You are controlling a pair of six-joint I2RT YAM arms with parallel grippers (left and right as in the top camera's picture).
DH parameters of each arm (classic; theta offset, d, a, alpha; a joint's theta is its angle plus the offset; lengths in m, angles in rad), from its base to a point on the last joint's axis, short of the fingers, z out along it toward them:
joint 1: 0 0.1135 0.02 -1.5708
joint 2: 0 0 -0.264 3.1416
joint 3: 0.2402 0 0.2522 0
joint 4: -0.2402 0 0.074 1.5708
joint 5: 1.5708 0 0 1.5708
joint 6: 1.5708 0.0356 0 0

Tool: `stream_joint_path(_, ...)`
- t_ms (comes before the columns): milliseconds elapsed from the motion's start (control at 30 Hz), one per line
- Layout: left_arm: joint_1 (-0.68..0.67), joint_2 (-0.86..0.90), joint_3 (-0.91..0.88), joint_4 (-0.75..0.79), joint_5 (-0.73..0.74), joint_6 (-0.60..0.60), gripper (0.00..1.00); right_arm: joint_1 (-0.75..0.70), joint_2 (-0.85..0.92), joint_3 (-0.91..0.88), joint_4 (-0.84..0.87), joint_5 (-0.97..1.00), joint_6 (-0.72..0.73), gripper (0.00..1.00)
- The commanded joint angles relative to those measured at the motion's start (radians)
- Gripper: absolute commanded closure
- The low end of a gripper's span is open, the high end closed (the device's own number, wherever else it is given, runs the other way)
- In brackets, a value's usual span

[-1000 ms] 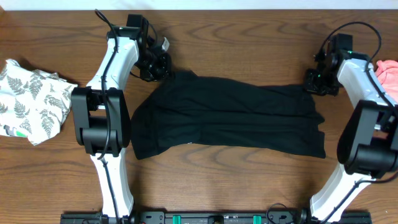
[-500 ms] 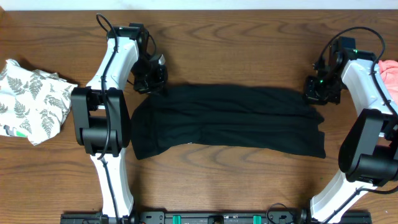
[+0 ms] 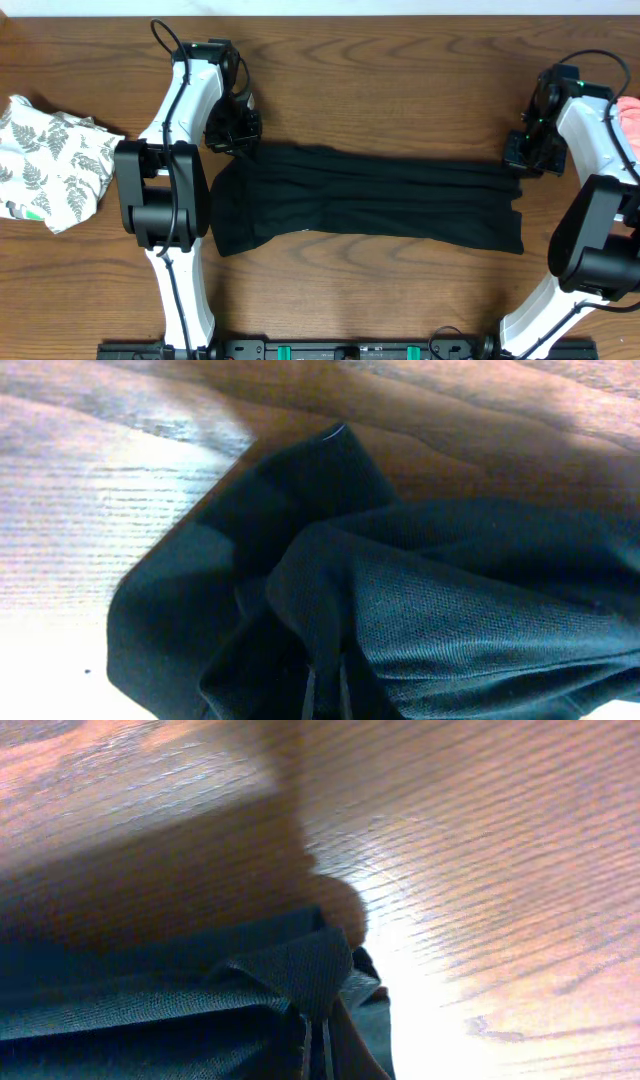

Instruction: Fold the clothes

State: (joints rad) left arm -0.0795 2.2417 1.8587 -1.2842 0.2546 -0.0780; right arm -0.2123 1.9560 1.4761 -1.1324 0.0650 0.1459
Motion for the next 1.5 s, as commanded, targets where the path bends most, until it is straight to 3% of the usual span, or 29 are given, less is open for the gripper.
stream_joint_path(0, 0.007, -0.021, 0.011, -0.018, -0.04, -0.013, 0.94, -0.03, -0.016, 0.002, 0.001, 0.043, 0.018, 0.99)
stream_joint_path(267, 0.006, -0.021, 0.011, -0.127, -0.034, -0.013, 0.94, -0.038, -0.016, 0.002, 0.002, 0.039, 0.018, 0.99)
stream_joint_path(733, 0.006, -0.021, 0.011, -0.181, -0.035, -0.013, 0.93, -0.036, -0.016, 0.001, -0.022, 0.037, 0.016, 0.98)
stream_joint_path(867, 0.006, -0.021, 0.011, -0.207, -0.036, -0.012, 0.73, -0.036, -0.016, 0.001, -0.028, 0.037, 0.014, 0.93)
stream_joint_path(1033, 0.006, -0.021, 0.011, -0.23, -0.036, -0.012, 0.61, -0.036, -0.016, 0.001, -0.031, 0.037, 0.014, 0.89)
stream_joint_path(1167, 0.006, -0.021, 0.011, -0.232, -0.035, -0.012, 0.6, -0.036, -0.016, 0.001, -0.04, 0.037, 0.014, 0.88)
stream_joint_path(1233, 0.006, -0.021, 0.011, -0.233, -0.035, -0.012, 0.61, -0.036, -0.016, 0.001, -0.047, 0.037, 0.014, 0.82)
stream_joint_path(1300, 0.006, -0.024, 0.011, -0.216, -0.035, -0.012, 0.69, -0.037, -0.016, 0.001, -0.048, 0.044, 0.014, 0.73)
stream_joint_path(1467, 0.006, -0.099, 0.012, -0.102, -0.027, -0.009, 0.7, -0.037, -0.017, 0.003, 0.002, 0.043, 0.014, 0.66)
